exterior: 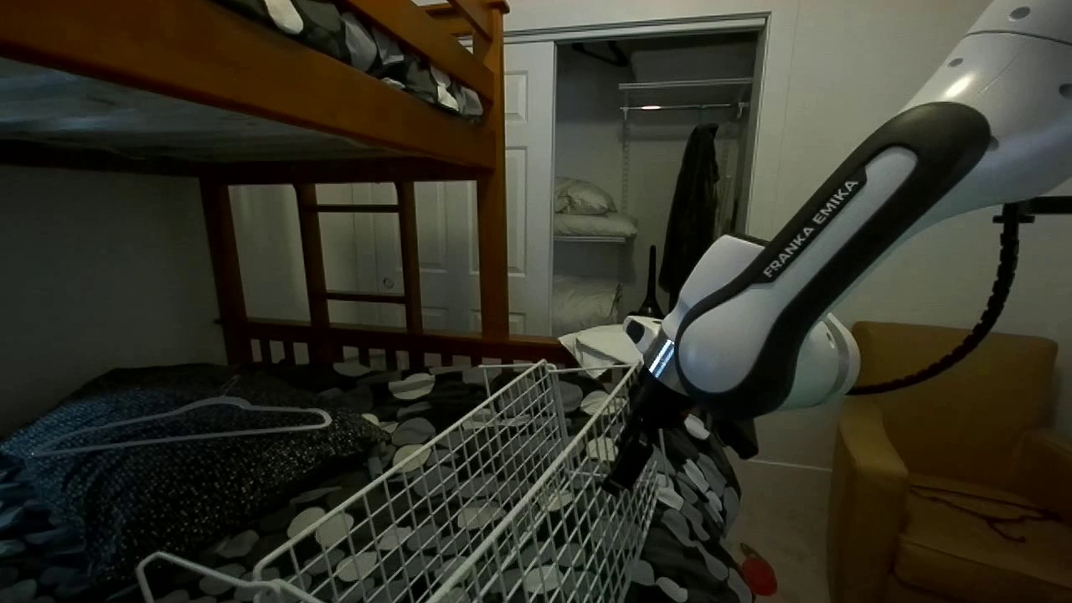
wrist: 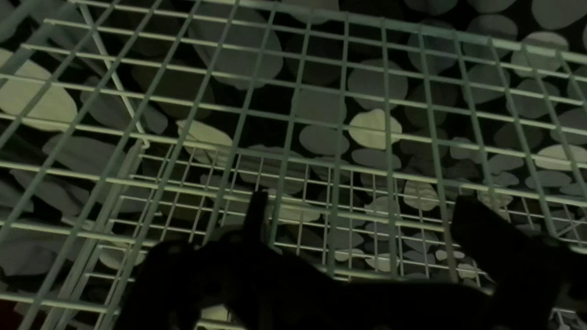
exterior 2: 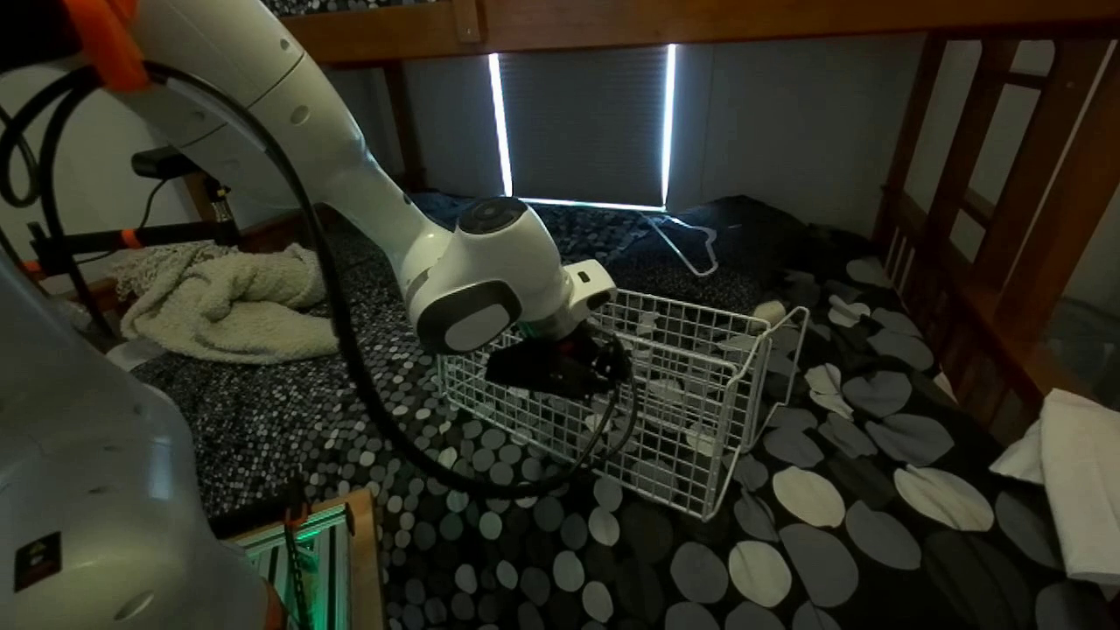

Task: Put the shelves upright

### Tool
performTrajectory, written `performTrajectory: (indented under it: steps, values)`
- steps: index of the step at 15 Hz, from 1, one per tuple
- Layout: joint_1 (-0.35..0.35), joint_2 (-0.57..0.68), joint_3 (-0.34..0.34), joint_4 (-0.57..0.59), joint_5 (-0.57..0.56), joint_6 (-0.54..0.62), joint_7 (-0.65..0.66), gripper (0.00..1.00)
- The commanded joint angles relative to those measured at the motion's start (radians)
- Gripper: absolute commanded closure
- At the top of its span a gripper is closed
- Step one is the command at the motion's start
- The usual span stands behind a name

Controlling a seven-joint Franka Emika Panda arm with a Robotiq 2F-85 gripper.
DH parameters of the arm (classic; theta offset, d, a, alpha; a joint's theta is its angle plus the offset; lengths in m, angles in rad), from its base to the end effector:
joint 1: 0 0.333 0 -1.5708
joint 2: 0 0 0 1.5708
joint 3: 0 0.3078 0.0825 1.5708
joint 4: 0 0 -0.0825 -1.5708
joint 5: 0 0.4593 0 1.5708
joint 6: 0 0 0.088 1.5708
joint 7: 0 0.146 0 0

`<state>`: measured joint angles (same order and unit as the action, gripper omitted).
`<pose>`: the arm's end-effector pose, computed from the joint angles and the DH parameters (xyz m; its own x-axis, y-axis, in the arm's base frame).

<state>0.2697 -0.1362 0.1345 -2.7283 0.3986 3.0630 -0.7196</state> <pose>0.4629 0.1627 0.2072 0.6444 0.6274 0.4373 0.6419 -0.7545 0.1366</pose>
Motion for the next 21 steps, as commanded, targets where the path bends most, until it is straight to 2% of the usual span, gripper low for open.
performTrajectory:
  steps: [1, 5, 7, 10, 16, 19, 21]
  values:
    - [0.152, 0.032, -0.069, 0.117, 0.175, 0.035, -0.195, 0.0]
    - [0.219, 0.076, -0.123, 0.242, 0.307, -0.012, -0.352, 0.0]
    - [0.189, 0.127, -0.129, 0.297, 0.278, -0.033, -0.378, 0.0]
    - [0.181, 0.193, -0.135, 0.386, 0.287, -0.072, -0.415, 0.0]
    - [0.184, 0.289, -0.099, 0.565, 0.339, -0.114, -0.512, 0.0]
    - [0.173, 0.348, -0.056, 0.684, 0.435, -0.155, -0.656, 0.0]
    - [0.164, 0.406, -0.051, 0.755, 0.439, -0.147, -0.694, 0.0]
